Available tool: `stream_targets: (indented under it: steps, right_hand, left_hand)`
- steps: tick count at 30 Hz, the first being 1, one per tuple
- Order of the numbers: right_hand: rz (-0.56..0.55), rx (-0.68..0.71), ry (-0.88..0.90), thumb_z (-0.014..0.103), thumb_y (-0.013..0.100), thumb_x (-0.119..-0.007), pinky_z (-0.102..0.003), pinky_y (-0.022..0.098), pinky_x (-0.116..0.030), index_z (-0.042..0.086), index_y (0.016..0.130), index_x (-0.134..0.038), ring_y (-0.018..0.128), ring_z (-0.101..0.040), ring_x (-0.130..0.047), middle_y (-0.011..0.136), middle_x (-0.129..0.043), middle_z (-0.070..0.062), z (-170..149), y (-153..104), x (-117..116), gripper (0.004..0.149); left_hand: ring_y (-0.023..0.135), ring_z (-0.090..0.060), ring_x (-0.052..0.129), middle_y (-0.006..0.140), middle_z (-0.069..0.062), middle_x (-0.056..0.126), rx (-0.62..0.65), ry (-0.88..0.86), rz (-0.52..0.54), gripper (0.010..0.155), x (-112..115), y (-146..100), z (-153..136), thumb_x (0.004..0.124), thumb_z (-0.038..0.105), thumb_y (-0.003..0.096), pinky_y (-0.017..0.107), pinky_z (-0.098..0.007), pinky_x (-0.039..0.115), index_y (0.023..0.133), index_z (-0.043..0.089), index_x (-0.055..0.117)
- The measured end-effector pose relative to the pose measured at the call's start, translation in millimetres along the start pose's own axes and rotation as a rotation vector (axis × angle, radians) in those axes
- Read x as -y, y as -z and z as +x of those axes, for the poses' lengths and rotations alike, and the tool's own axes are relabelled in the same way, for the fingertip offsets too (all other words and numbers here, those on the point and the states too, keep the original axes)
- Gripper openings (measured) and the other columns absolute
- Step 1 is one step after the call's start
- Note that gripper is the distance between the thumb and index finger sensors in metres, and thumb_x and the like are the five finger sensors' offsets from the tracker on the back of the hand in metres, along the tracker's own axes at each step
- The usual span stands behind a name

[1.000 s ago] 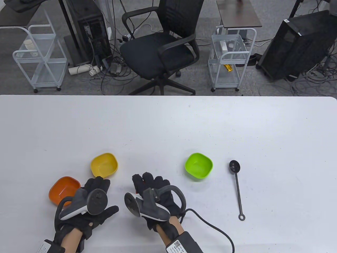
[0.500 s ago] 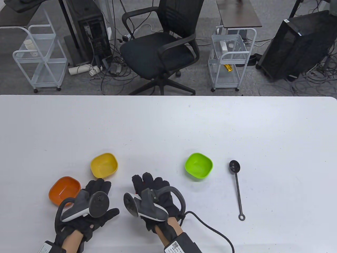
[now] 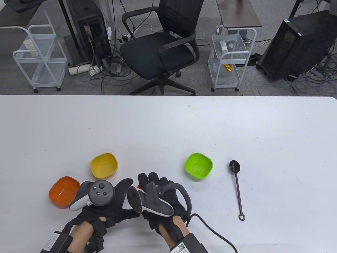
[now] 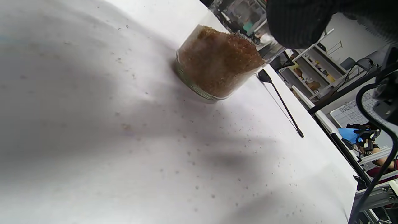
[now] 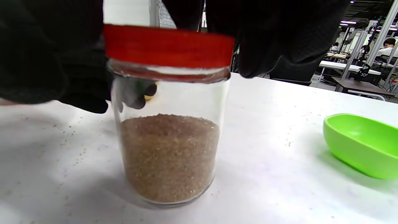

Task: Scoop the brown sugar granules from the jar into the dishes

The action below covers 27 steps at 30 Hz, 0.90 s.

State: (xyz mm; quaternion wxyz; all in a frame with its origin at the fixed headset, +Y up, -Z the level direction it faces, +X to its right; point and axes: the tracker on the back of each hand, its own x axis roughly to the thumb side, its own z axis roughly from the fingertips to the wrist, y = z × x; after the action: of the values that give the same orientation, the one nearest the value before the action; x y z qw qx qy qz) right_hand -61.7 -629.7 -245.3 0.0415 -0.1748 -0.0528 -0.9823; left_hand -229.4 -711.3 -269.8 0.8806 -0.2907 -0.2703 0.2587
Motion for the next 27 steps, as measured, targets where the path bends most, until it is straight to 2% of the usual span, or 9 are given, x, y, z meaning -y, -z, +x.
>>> stream_targets:
  steps: [2, 8, 11, 16, 27]
  right_hand:
    - [0.009, -0.007, -0.018, 0.065, 0.048, -0.072, -0.061, 0.065, -0.076, 0.016, 0.112, -0.051, 0.084, -0.045, -0.088, 0.113, -0.067, -0.018, 0.9, 0.1, 4.0, 0.084]
    - [0.046, -0.004, -0.065, 0.063, 0.048, -0.074, -0.059, 0.065, -0.077, 0.013, 0.112, -0.051, 0.082, -0.042, -0.09, 0.112, -0.068, -0.02, 8.4, 1.8, 6.8, 0.084]
    - [0.064, -0.002, -0.106, 0.061, 0.048, -0.075, -0.06, 0.064, -0.078, 0.012, 0.111, -0.052, 0.08, -0.043, -0.091, 0.11, -0.07, -0.023, 13.7, 5.4, 7.8, 0.083]
    - [0.072, -0.02, -0.093, 0.06, 0.047, -0.078, -0.059, 0.062, -0.082, 0.011, 0.109, -0.06, 0.076, -0.042, -0.096, 0.105, -0.077, -0.024, 14.3, 12.1, 11.7, 0.081]
    - [0.079, -0.018, -0.123, 0.058, 0.046, -0.08, -0.06, 0.061, -0.083, 0.011, 0.108, -0.061, 0.075, -0.043, -0.098, 0.104, -0.079, -0.024, 19.8, 13.8, 13.4, 0.08]
  left_hand:
    - [0.118, -0.053, 0.023, 0.124, -0.027, 0.007, -0.002, -0.03, -0.042, 0.119, 0.3, 9.0, 0.5, 0.079, 0.065, 0.0525, 0.082, -0.066, 0.037, 0.115, 0.002, 0.0]
    - [0.121, -0.047, 0.025, 0.127, -0.018, 0.011, 0.079, -0.153, -0.08, 0.12, 12.3, 30.1, -1.7, 0.087, 0.06, 0.0508, 0.084, -0.063, 0.035, 0.116, 0.008, 0.001]
    - [0.124, -0.042, 0.027, 0.128, -0.013, 0.015, 0.094, -0.228, -0.041, 0.117, 16.6, 32.7, -6.4, 0.09, 0.058, 0.0516, 0.086, -0.06, 0.033, 0.117, 0.013, 0.003]
    - [0.127, -0.034, 0.032, 0.129, -0.009, 0.018, 0.047, -0.24, 0.042, 0.117, 22.6, 35.0, 0.3, 0.089, 0.061, 0.0524, 0.09, -0.056, 0.036, 0.117, 0.015, 0.003]
    - [0.129, -0.029, 0.039, 0.13, -0.001, 0.028, 0.042, -0.279, 0.058, 0.113, 21.2, 38.2, -2.4, 0.095, 0.062, 0.0517, 0.093, -0.051, 0.042, 0.118, 0.025, 0.013]
